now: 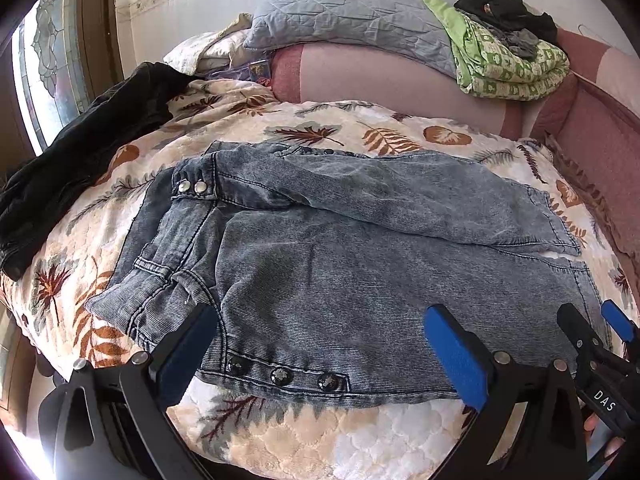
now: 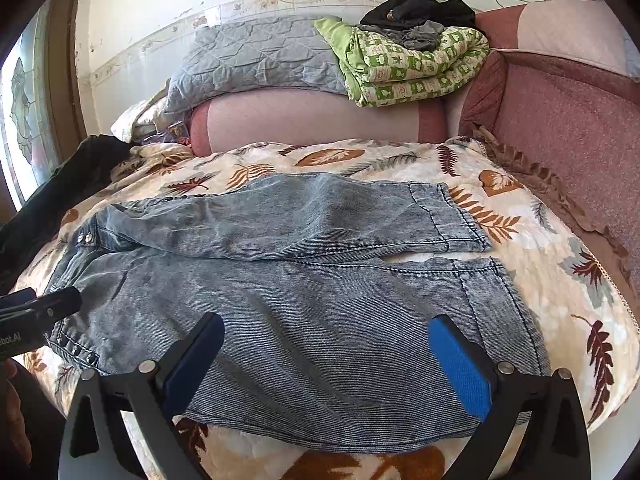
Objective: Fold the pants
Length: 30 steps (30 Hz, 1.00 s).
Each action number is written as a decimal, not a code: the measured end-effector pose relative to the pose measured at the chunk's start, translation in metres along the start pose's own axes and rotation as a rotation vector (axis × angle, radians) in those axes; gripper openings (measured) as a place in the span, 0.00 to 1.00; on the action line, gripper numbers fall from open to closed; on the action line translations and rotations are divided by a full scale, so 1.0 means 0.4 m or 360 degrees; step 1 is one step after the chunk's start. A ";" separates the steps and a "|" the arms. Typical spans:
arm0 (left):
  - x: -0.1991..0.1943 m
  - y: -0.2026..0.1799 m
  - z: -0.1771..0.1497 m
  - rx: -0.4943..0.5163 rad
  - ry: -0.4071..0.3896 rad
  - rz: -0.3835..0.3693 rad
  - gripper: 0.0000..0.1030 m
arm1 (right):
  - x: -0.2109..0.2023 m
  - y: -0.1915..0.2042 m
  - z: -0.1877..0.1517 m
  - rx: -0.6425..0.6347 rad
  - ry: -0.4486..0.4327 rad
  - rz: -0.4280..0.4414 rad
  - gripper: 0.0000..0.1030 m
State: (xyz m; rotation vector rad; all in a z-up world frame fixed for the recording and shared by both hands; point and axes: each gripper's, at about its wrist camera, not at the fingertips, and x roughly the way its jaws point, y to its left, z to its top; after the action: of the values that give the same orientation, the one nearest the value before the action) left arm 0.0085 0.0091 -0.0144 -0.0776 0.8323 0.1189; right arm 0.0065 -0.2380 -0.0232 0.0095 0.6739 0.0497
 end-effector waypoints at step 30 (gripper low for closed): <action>0.011 0.074 0.061 -0.0043 0.0006 -0.0082 1.00 | -0.001 -0.036 0.037 0.0080 0.0114 0.0138 1.00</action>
State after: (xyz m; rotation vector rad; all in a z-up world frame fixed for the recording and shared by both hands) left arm 0.0252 0.0414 -0.0019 -0.1248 0.8321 0.0816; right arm 0.0162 -0.2524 -0.0117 0.0857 0.7460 0.1170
